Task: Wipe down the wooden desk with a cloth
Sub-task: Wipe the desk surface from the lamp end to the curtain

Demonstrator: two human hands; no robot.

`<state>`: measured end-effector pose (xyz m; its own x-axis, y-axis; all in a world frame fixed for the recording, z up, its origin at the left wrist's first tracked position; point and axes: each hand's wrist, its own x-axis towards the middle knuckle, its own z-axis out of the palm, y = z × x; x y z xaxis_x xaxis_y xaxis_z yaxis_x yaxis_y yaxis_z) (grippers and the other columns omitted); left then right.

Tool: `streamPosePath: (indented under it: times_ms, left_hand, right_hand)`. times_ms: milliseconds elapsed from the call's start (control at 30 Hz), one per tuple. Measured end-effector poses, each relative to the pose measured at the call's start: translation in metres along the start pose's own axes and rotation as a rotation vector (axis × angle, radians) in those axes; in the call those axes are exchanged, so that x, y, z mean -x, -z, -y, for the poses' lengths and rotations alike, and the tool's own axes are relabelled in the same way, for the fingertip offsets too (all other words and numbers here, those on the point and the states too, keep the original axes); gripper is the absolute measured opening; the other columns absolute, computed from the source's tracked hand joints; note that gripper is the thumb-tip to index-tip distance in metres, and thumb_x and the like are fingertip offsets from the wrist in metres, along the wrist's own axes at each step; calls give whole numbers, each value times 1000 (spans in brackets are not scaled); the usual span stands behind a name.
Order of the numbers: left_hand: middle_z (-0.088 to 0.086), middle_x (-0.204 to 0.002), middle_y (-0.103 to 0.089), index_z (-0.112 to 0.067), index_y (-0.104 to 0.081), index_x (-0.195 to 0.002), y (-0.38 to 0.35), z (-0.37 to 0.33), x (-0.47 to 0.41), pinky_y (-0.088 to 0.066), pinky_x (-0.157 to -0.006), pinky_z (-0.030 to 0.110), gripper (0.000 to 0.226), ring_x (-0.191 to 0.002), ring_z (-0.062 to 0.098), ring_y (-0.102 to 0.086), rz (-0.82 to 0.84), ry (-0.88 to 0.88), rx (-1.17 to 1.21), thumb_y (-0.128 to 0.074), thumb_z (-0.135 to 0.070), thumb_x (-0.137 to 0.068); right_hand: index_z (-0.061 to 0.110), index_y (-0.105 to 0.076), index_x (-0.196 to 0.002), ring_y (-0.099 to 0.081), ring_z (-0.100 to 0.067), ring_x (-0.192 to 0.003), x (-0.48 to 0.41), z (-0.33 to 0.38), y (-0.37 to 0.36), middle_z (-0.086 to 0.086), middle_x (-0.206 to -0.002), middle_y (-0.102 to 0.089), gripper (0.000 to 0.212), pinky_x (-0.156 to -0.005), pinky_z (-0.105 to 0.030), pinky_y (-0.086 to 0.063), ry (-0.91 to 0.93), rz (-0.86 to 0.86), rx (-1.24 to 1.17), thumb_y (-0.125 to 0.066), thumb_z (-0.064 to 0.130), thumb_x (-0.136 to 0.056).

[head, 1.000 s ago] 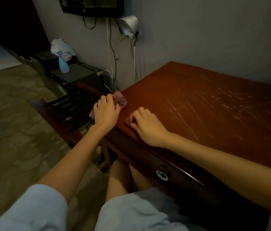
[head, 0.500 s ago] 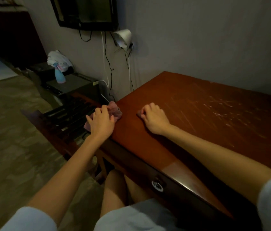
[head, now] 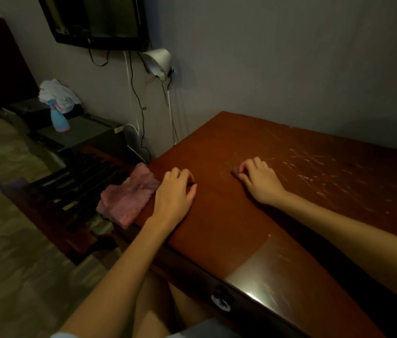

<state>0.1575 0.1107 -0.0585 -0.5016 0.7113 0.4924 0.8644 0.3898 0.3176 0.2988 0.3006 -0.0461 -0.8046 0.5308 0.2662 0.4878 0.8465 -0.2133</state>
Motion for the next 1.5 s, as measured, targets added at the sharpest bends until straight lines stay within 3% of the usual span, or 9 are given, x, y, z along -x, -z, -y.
streamPosePath:
  times_ms: [167,400,600,733,900,1033,1200,1333,1500]
  left_hand:
    - [0,-104,-52,-20,-57,-104,0,-1,3,-34,-71,20,14,-97,12,-47,1,32,8,-55,-29,-93]
    - [2,-103,-52,-18,-57,-104,0,0,3,-37,-70,23,15,-96,16,-48,5,51,13,-56,-28,-92]
    - [0,-100,-51,-18,-58,-101,-4,2,3,-37,-67,21,13,-93,14,-48,-17,39,31,-57,-28,-91]
    - [0,-100,-52,-18,-58,-101,-2,0,4,-38,-69,22,13,-94,14,-48,-12,44,36,-57,-27,-91]
    - [1,-98,-52,-17,-59,-99,-2,0,4,-39,-68,24,12,-92,16,-50,-14,38,26,-60,-26,-90]
    - [0,-97,-52,-18,-59,-99,-5,2,4,-33,-67,22,12,-91,15,-48,-22,41,18,-61,-25,-90]
    - [-2,-98,-52,-19,-59,-99,-5,1,2,-33,-67,20,12,-91,11,-47,-11,52,28,-61,-25,-90]
    - [-2,-97,-53,-18,-59,-98,-2,-1,3,-33,-65,20,10,-89,12,-48,5,51,21,-61,-23,-89]
    - [-8,-98,-49,-25,-53,-99,2,0,-15,-32,-61,19,7,-88,7,-46,122,61,-10,-54,-29,-93]
  right_hand:
    - [17,-48,-114,-46,-24,-110,-50,42,-23,-6,-119,-46,23,-88,-33,-36,-56,-52,-6,-41,33,-98]
    - [23,-47,-107,-39,-10,-96,29,48,-6,6,-108,-41,15,-84,-28,-35,377,57,-108,-42,33,-98]
    - [18,-47,-112,-43,-16,-103,-30,-24,3,0,-112,-43,19,-85,-28,-33,22,46,8,-41,31,-100]
    - [15,-47,-113,-47,-24,-108,-89,-8,-21,-7,-117,-46,24,-87,-31,-37,-121,-29,36,-40,33,-99]
    - [18,-46,-113,-44,-21,-106,-67,45,-28,-4,-116,-44,22,-85,-31,-35,120,13,5,-43,33,-97]
    - [28,-43,-103,-40,-10,-98,-11,12,-4,7,-108,-40,9,-84,-26,-35,363,118,-73,-40,36,-98]
    - [20,-46,-107,-43,-18,-103,-54,-63,6,-1,-111,-43,16,-87,-31,-34,14,62,41,-39,32,-100]
    - [15,-47,-110,-47,-28,-107,-111,-54,-16,-9,-116,-46,26,-87,-36,-37,-175,-25,66,-36,36,-100]
    - [19,-48,-114,-45,-22,-106,-100,8,-28,-5,-117,-45,26,-88,-34,-37,67,13,-2,-35,37,-100]
